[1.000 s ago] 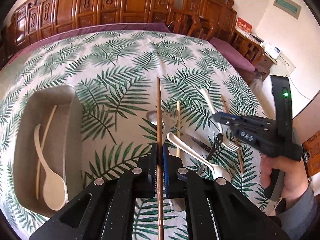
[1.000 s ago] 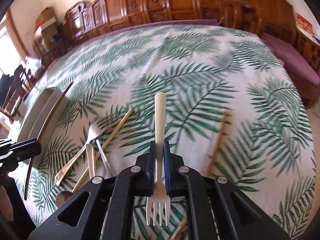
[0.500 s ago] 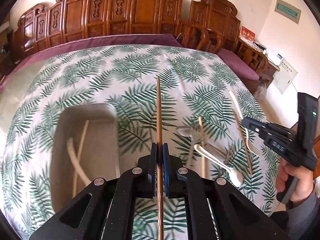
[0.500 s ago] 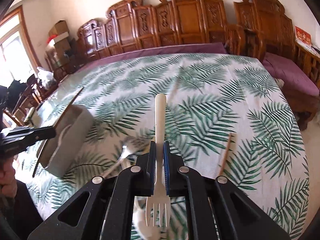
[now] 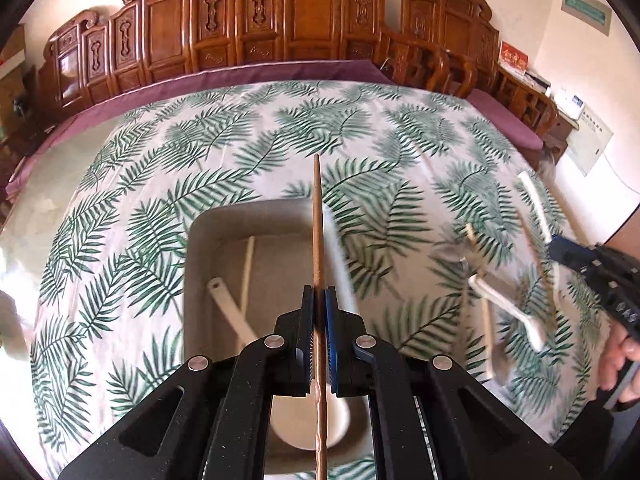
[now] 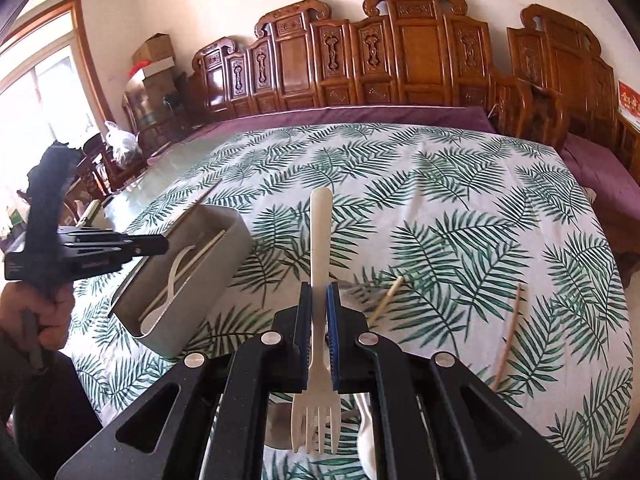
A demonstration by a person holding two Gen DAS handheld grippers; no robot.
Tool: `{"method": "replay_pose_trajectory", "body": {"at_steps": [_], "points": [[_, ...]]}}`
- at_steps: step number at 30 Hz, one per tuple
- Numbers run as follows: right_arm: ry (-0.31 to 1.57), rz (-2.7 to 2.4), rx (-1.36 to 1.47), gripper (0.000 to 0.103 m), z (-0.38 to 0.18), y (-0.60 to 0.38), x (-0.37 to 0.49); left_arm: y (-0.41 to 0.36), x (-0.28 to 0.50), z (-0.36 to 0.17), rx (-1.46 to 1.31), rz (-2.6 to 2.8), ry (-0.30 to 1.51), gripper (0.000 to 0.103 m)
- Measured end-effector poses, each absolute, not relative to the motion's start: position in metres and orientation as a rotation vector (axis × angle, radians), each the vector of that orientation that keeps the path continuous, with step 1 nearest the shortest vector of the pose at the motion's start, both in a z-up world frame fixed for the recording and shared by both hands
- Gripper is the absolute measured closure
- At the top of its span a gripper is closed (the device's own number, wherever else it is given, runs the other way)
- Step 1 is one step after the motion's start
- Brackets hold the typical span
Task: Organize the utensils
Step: 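Carry the chopstick into the grey tray and open the left gripper while the right holds the fork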
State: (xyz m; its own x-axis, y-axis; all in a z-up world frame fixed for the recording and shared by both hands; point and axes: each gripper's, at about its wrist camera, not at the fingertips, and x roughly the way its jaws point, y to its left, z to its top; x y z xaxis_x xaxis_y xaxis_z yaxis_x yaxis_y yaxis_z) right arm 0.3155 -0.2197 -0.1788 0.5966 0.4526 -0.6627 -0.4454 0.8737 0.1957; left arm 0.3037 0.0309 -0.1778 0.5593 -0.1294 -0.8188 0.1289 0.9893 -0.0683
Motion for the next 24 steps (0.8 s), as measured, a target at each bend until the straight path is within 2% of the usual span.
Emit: {"method": "replay_pose_trajectory", "body": {"at_steps": [16, 21, 24], "points": [[0.763, 0.561, -0.021, 0.094, -0.177, -0.179, 0.313, 0.056, 0.313, -0.217, -0.010, -0.181, 1.040, 0.098], [0.773, 0.591, -0.039, 0.094, -0.177, -0.153, 0.312, 0.058, 0.311, -0.213, -0.003, -0.179, 1.021, 0.098], [0.778, 0.615, -0.039, 0.094, -0.177, -0.134, 0.311, 0.062, 0.307, -0.203, -0.019, -0.181, 0.992, 0.095]]}}
